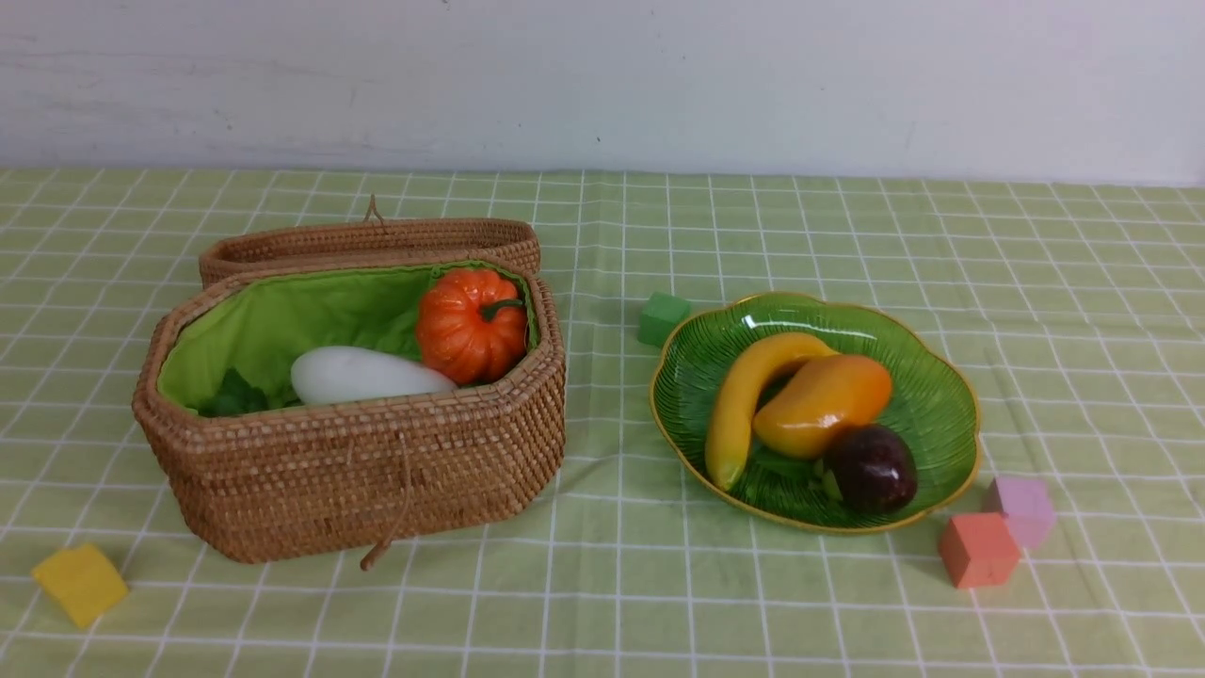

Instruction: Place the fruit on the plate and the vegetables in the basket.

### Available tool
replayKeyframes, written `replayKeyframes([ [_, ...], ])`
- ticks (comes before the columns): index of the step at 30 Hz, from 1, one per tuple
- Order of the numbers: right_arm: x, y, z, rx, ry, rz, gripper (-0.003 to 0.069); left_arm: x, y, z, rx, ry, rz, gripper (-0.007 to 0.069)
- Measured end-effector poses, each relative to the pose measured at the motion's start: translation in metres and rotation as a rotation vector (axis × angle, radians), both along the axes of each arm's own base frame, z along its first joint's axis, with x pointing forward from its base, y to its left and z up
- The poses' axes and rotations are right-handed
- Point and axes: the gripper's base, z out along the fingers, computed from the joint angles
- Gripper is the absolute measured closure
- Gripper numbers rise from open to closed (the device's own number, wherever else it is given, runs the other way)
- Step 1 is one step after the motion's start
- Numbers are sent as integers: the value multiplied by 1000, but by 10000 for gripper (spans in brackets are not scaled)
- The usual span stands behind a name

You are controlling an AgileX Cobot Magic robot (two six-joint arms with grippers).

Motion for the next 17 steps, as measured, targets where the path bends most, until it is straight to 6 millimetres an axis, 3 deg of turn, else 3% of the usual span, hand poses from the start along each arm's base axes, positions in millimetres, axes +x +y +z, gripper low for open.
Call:
replayKeyframes([
  [17, 0, 0, 0, 0, 0, 0, 515, 0, 0, 0, 0, 0, 0, 487],
])
